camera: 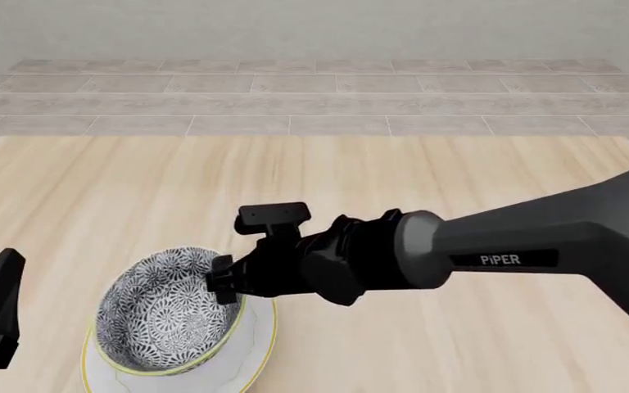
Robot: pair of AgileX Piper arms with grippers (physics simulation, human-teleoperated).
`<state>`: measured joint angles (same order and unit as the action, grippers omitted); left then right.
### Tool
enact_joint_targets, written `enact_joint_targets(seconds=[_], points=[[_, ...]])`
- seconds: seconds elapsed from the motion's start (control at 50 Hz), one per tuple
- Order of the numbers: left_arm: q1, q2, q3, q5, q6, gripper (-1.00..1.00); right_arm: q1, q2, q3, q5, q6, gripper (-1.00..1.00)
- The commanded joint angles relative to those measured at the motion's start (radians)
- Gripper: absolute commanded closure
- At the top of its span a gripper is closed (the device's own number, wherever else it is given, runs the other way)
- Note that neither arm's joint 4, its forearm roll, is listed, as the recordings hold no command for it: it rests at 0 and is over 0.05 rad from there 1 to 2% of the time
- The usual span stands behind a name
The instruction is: Put the bowl on the plate.
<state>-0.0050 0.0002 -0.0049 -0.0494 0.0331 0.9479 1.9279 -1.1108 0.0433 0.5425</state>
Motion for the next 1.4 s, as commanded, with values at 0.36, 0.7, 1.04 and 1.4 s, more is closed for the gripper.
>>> enact_joint_targets(seconds=[0.36, 0.7, 1.04, 1.4], points=[[-0.002, 0.000, -0.001, 0.002, 0.001, -1.00, -0.009, -0.079, -0.010, 0.064, -0.059, -1.00], [-0.004, 0.000, 0.002, 0.003, -0.002, -1.00, -0.023, -0.157, -0.017, 0.121, -0.101, -1.00], [-0.009, 0.000, 0.003, 0.006, -0.002, -1.00, -0.027, -0.237, -0.004, 0.159, -0.128, -1.00], [-0.011, 0.000, 0.002, 0.007, 0.001, -1.00, -0.023, -0.366, 0.078, 0.160, -0.137, -1.00]])
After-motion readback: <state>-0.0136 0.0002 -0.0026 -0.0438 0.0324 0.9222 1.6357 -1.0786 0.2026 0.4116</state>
